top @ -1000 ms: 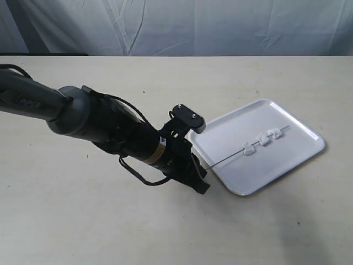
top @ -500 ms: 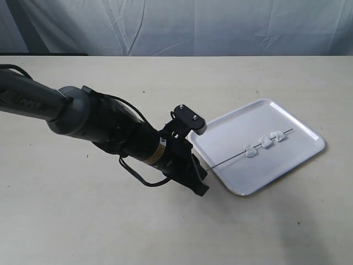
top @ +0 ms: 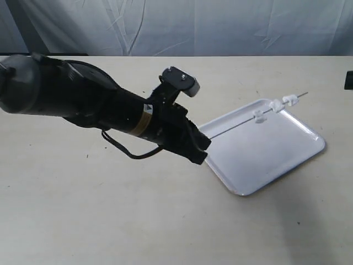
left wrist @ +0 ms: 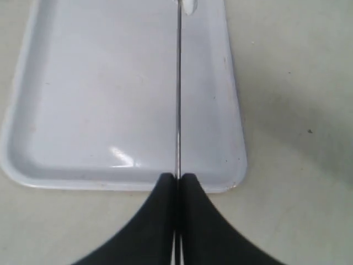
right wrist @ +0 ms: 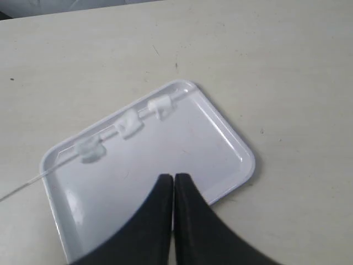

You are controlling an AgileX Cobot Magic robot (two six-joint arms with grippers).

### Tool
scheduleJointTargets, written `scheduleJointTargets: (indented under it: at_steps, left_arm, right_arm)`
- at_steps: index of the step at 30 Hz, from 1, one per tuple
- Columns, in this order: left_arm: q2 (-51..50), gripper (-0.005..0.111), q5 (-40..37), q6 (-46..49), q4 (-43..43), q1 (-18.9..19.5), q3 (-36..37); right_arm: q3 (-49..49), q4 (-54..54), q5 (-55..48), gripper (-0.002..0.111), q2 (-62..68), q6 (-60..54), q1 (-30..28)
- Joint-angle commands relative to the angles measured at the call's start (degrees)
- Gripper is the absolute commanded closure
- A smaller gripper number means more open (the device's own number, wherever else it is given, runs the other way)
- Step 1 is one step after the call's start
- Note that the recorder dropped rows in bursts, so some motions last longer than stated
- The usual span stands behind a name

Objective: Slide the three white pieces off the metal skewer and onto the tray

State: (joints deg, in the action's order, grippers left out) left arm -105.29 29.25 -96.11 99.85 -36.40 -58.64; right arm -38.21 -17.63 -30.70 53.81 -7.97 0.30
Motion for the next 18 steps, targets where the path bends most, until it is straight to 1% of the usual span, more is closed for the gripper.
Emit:
scheduleJointTargets:
  at_steps: [1,4,6,8,11,14,16,18]
  left_arm:
    - [5.8,0.107,1.9,-1.2,0.1,4.6,3.9]
    - [8.3,0.107,5.8,-1.1,0.1,7.4,6.6]
    - [9.7,0.107,7.3,-0.5,0.1,7.9,7.9]
    - [11.3,0.107,8.2,1.1,-1.2,7.9,8.9]
    - [13.5,0.107,10.6,5.6,-7.7,7.9,10.5]
    - [15.0,0.107,11.0,7.7,-10.5,7.9,12.2]
    - [15.2,0.107,11.6,8.2,-11.6,7.9,13.1]
    - [15.2,0.107,14.5,10.3,-14.3,7.9,14.0]
  right_arm:
    - [3.0,-3.3,4.8,0.095,0.2,1.3,-0.3]
    - [4.1,-8.4,7.3,0.084,0.2,1.4,-0.3]
    - [4.2,-12.3,8.0,0.078,0.4,1.4,-0.3]
    - [4.2,-16.4,8.1,0.075,1.1,1.4,-0.3]
    - [4.2,-21.5,7.1,0.072,3.3,-0.2,-0.3]
    - [4.2,-25.3,6.4,0.072,5.6,-0.7,-0.3]
    - [4.2,-31.3,5.7,0.073,7.0,-3.8,-0.3]
    - [4.2,-39.7,5.1,0.073,8.1,-9.7,-0.3]
